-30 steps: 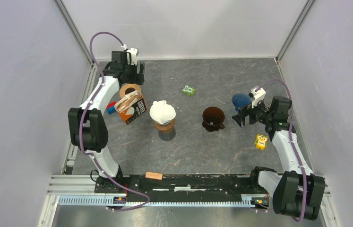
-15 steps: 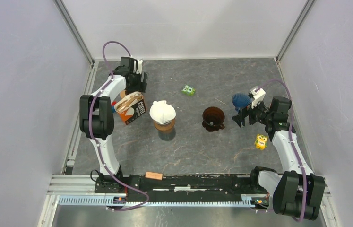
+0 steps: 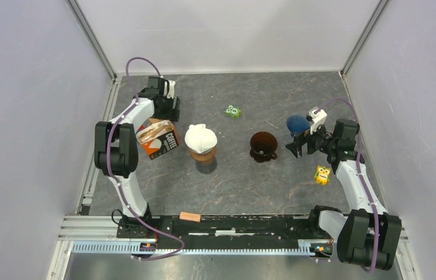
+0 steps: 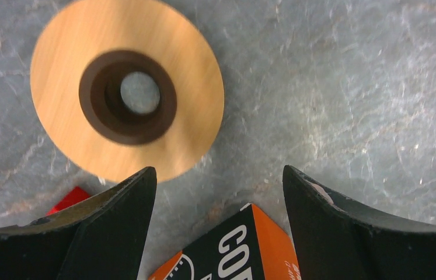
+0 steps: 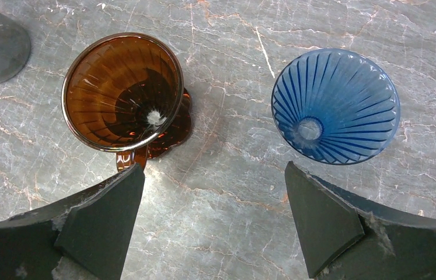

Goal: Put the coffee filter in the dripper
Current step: Pick up the dripper holder from the center of the board.

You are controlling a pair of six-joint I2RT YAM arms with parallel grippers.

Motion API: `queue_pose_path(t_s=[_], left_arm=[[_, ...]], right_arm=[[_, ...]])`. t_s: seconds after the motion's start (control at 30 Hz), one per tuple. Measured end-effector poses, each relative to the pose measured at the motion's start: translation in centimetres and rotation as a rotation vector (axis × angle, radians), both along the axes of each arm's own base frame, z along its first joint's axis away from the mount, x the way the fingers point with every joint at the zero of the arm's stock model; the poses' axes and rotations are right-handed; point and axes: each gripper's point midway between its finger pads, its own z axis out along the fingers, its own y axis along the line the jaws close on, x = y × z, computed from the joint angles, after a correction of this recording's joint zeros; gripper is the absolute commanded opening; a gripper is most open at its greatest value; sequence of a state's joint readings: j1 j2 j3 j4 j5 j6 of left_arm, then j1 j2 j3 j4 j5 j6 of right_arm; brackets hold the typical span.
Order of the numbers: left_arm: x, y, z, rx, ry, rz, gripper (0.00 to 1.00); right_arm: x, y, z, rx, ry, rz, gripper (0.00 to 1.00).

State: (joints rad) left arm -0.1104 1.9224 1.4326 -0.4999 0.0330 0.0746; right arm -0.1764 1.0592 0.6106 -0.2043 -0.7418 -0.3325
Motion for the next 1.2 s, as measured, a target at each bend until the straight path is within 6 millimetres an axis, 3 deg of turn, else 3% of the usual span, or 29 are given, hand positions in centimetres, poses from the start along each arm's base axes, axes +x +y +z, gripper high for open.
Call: queue_pose_path(t_s=[0.23, 0.4, 0.47, 0.7, 0.83, 1.2], left_arm=[[-2.9, 1.3, 0.7, 0.018, 0.017, 0.007, 0.86], [-2.6, 2.4, 1.7, 0.028, -0.004, 0.012, 0.86], [-2.2, 2.5, 2.2, 0.027, -0.007, 0.013, 0.85], [2.3, 1.5, 4.9, 0.015, -0.075, -0.039, 0.84], [3.5, 0.9, 4.0, 0.021, -0.048, -0.061, 0.85], [2.4, 0.1, -1.1, 0.039, 0.099, -0.079, 0.85]], right_arm=[[-0.1, 0.3, 0.0, 0.007, -0.001, 0.016, 0.98], [-0.3, 0.4, 0.1, 0.015, 0.002, 0.025, 0.98], [-0.3, 0.5, 0.1, 0.016, 0.003, 0.027, 0.98], [-0.7, 0.7, -0.1, 0.024, 0.018, 0.040, 0.98], [-0.9, 0.8, -0.5, 0.027, 0.036, 0.042, 0.98], [-1.1, 0.9, -0.5, 0.032, 0.041, 0.048, 0.98]])
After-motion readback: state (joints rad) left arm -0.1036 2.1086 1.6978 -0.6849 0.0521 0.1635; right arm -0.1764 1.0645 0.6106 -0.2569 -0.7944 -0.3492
